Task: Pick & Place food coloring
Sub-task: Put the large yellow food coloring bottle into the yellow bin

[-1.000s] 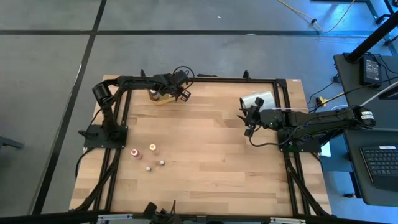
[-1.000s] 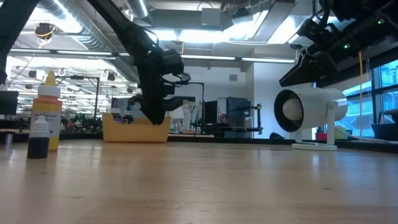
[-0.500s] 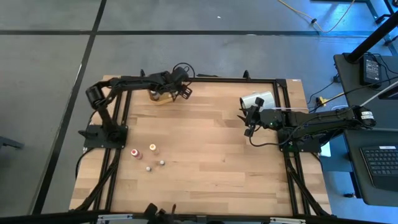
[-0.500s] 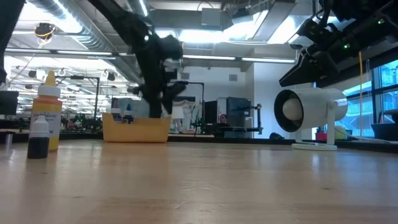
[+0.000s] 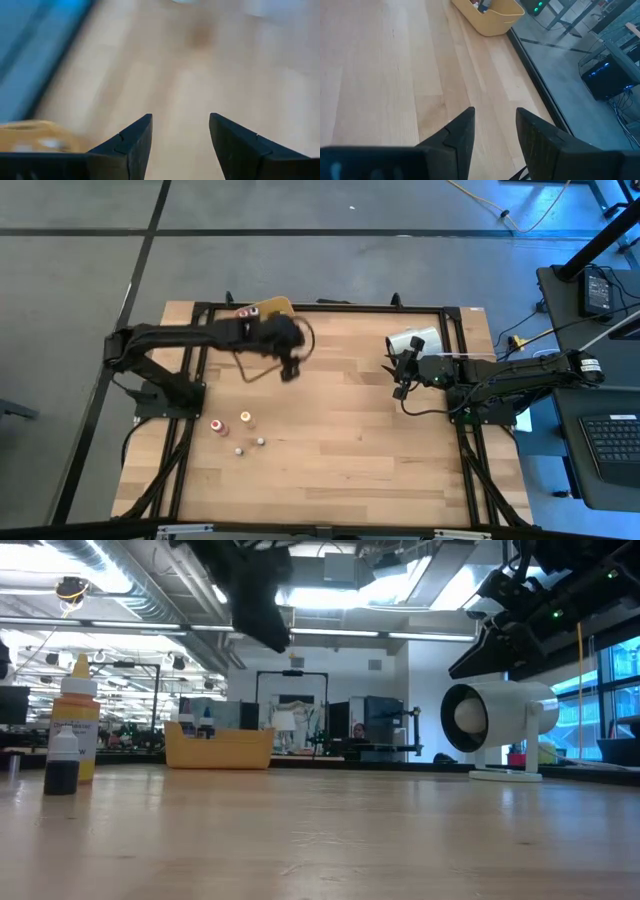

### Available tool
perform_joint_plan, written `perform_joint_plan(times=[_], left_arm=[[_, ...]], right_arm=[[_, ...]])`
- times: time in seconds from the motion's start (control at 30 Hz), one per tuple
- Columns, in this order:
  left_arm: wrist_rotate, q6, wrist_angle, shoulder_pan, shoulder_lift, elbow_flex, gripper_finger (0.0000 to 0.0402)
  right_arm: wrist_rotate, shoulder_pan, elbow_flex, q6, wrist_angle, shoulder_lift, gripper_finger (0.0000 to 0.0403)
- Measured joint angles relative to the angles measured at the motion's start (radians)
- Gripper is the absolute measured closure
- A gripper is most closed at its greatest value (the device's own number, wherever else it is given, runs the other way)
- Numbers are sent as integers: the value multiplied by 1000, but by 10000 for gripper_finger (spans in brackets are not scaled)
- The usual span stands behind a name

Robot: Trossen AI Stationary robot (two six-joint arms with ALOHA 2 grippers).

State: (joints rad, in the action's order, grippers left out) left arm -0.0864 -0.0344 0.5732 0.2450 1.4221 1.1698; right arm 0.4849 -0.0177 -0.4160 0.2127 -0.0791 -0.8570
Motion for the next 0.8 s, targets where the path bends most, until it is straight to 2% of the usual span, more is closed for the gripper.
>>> perform_joint_plan(times=[0.07,0.13,0.27,0.33,0.8], left_arm=[[12,-61,28,-72,-4,-4,209],[-31,-111,12,-136,-4,-27,208],[-225,-208,-99,-218,7,-101,211],[-278,-241,-130,-236,8,-134,212],[-257,-269,-235,-249,18,-165,211]], right_arm=[[-10,0,0,0,0,0,257],[-23,0,0,0,-1,0,257],[-42,0,0,2,-1,0,257],[-42,0,0,2,-1,0,257],[-43,1,0,-30,9,0,257]])
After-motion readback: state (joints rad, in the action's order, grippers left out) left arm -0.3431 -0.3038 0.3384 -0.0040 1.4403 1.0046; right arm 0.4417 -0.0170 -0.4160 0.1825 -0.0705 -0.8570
